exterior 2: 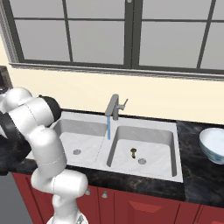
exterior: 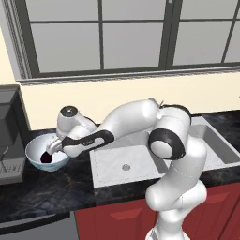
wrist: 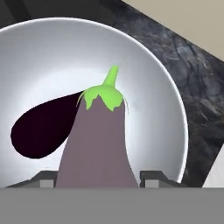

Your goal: Pick the eggplants from the sink and place them in one bowl. Place the mushroom in the other bowl. Then turn off the sink faucet.

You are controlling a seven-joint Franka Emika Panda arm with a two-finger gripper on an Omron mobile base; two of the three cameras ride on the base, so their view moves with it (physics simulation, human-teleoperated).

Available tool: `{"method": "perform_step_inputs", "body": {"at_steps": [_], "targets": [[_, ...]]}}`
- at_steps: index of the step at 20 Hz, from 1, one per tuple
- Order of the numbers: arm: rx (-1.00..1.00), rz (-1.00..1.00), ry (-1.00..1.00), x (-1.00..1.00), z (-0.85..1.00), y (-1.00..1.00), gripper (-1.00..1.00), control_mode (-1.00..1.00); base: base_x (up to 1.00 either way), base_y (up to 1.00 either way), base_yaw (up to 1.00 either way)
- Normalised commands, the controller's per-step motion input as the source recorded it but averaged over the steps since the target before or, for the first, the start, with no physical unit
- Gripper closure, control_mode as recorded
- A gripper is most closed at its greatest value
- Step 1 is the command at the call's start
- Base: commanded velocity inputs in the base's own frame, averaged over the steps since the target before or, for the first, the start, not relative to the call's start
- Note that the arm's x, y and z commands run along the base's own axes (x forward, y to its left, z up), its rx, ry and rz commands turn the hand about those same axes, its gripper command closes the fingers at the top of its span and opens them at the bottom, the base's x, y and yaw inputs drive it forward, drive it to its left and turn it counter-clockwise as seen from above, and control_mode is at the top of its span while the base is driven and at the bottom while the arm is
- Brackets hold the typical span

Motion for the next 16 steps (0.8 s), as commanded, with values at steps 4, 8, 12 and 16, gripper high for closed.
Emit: {"method": "perform_step_inputs", "body": {"at_steps": [4, 8, 12, 16], "targets": [[-0.03, 0.00, -0.01, 0.29, -0.24, 0.26, 1.00, -1.00, 0.00, 0.00, 0.00], [-0.04, 0.00, -0.01, 0.32, 0.01, 0.47, -1.00, -1.00, 0.00, 0.00, 0.00], [0.00, 0.00, -0.01, 0.01, 0.61, 0.14, -1.00, -1.00, 0.00, 0.00, 0.00], [0.00, 0.00, 0.04, -0.38, 0.59, -0.23, -1.00, -1.00, 0.00, 0.00, 0.00]]}}
